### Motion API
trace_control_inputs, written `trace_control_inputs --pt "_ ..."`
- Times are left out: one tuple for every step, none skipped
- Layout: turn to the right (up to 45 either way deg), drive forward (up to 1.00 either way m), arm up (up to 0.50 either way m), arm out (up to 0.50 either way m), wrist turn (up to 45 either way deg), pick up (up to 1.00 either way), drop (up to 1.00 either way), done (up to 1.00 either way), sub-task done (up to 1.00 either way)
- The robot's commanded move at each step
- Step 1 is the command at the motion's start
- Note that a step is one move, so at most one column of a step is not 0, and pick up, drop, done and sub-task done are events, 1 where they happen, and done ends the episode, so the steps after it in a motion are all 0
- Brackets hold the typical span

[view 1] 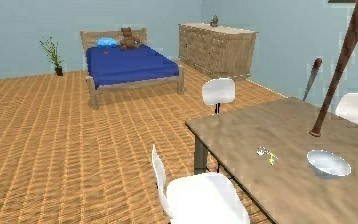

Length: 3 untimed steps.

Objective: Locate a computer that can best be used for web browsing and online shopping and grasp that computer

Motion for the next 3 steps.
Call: trace_control_inputs --pt "0.0 0.0 0.0 0.0 45.0 0.0 0.0 0.0 0.0" --pt "0.0 0.0 0.0 0.0 24.0 0.0 0.0 0.0 0.0" --pt "0.0 0.0 -0.3 0.0 0.0 0.0 0.0 0.0 0.0"
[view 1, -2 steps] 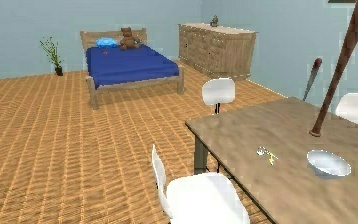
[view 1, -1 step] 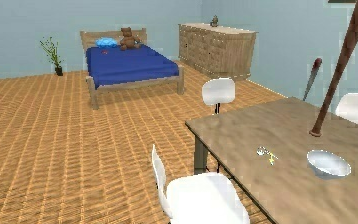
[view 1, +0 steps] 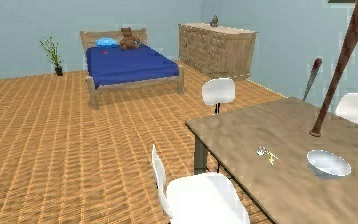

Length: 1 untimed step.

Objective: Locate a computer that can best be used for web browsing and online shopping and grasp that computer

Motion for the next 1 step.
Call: trace_control_inputs --pt "0.0 0.0 0.0 0.0 0.0 1.0 0.0 0.0 0.0"
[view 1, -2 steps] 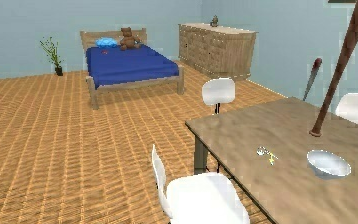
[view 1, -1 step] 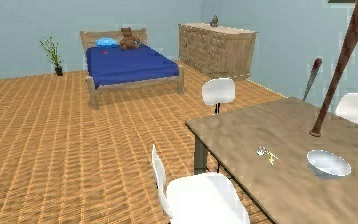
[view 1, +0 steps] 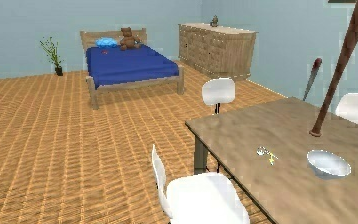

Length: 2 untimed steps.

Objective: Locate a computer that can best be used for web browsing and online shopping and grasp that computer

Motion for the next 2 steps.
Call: trace_control_inputs --pt "0.0 0.0 0.1 0.0 0.0 0.0 0.0 0.0 0.0" --pt "0.0 0.0 0.0 0.0 0.0 0.0 0.0 1.0 0.0"
